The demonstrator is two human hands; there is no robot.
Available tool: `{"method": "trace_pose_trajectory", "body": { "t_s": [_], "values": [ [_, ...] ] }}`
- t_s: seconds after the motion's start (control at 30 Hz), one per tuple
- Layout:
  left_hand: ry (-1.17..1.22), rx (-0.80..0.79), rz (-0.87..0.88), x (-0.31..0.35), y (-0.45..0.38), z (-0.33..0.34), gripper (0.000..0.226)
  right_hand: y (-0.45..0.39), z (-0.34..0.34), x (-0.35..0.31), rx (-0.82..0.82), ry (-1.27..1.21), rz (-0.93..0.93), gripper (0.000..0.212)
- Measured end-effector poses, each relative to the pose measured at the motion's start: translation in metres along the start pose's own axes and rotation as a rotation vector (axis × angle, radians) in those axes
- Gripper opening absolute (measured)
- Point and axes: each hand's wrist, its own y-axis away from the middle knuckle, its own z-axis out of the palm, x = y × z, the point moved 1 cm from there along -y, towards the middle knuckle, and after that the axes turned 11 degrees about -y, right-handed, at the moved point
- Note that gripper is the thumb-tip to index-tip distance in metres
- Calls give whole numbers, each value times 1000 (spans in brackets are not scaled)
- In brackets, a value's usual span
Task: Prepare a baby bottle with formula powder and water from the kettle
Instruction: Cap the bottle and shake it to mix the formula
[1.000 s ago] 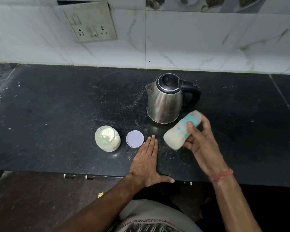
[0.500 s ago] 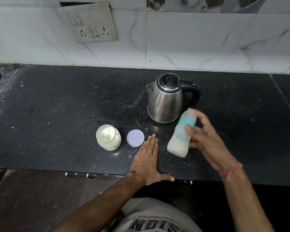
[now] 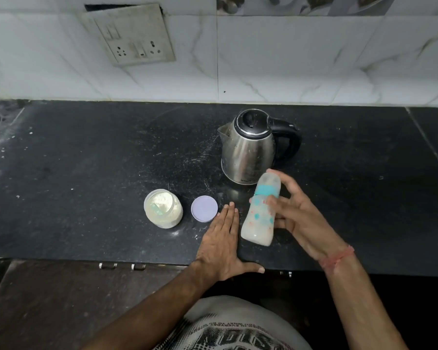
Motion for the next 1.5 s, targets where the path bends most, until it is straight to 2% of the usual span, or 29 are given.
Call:
{"method": "trace_pose_trajectory", "body": {
  "t_s": [0.03,0.1,0.13,0.23,0.37,0.5,0.57,0.63,0.7,0.83,0.87,0.93,1.07,1.17,1.3,1.4,1.5],
  "values": [
    [-12,-10,3,0,1,0,171,1,-2,1,-14,-55,-9,64],
    [-18,-14,-8,0,1,-3,172,2,-6,1,58,-220,-55,57],
    [-12,-9,-12,0,1,-3,172,1,-9,2,78,-225,-62,57],
    [-17,-9,3,2,0,-2,171,0,-6,4,-11,-54,15,65],
    [19,-15,-17,1,-1,-3,172,0,-4,10,136,-344,-65,42],
    [18,-15,-5,2,1,-4,171,3,2,17,79,-280,-20,57],
    [25,-17,-19,1,1,-5,171,3,1,19,132,-414,-63,44],
    [41,-3,-10,2,2,-5,171,1,1,19,152,-359,-57,44],
    [61,8,-4,1,2,-4,170,-1,5,21,102,-247,-23,55],
    [19,-11,-17,1,2,-4,172,-4,5,25,293,-395,-82,48],
    [28,-2,-17,2,2,-4,173,-5,5,26,307,-342,-56,48],
    [25,13,-16,1,2,-2,173,-6,4,27,233,-242,0,49],
    [28,-1,-30,1,1,-5,173,-4,-8,23,369,-336,-74,54],
    [58,20,-11,0,3,-4,174,-2,1,18,257,-125,-50,59],
    [73,43,-23,-1,0,-1,176,-8,4,16,328,-208,-85,45],
    [65,54,-12,-2,1,2,174,-10,11,16,242,-165,-32,53],
    [29,27,-15,-1,1,0,173,-11,2,16,314,-340,-46,48]
  ]
}}
